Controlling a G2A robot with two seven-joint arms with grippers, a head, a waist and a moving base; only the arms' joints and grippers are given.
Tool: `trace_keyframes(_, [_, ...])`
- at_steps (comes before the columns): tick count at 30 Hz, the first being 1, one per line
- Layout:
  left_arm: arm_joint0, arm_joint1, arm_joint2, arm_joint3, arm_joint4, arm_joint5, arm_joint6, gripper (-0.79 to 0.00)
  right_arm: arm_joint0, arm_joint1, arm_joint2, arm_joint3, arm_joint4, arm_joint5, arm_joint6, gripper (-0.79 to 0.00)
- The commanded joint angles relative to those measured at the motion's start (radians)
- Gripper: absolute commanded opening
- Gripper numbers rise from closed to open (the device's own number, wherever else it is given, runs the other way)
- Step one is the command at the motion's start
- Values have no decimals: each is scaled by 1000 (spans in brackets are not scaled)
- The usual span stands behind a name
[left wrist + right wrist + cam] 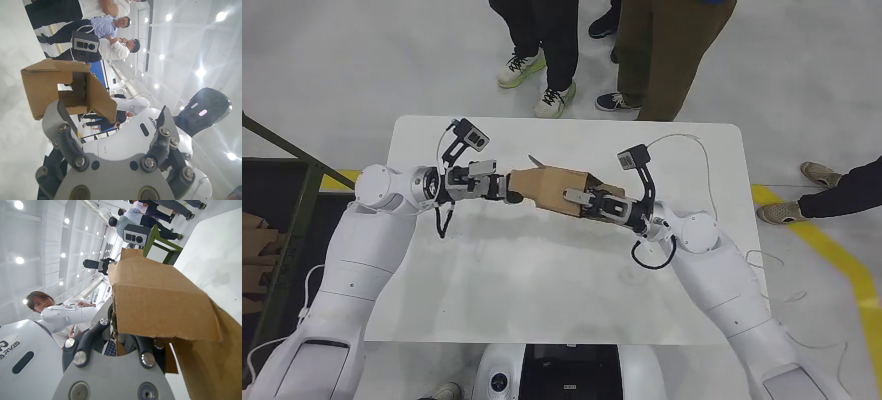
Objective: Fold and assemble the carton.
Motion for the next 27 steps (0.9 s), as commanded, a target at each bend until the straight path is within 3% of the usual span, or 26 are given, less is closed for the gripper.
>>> trace_keyframes(1, [-1,1,-8,0,6,-9,12,0,0,1,-3,-2,3,3,22,-785])
trace_keyframes(17, [-17,2,-45,14,4,-36,55,0,30,-11,-75,39,49,15,148,-785])
trace_keyframes(27, [-28,-5,-6,18,-13,7,-11,0,64,-18,-69,67,72,0,104,-785])
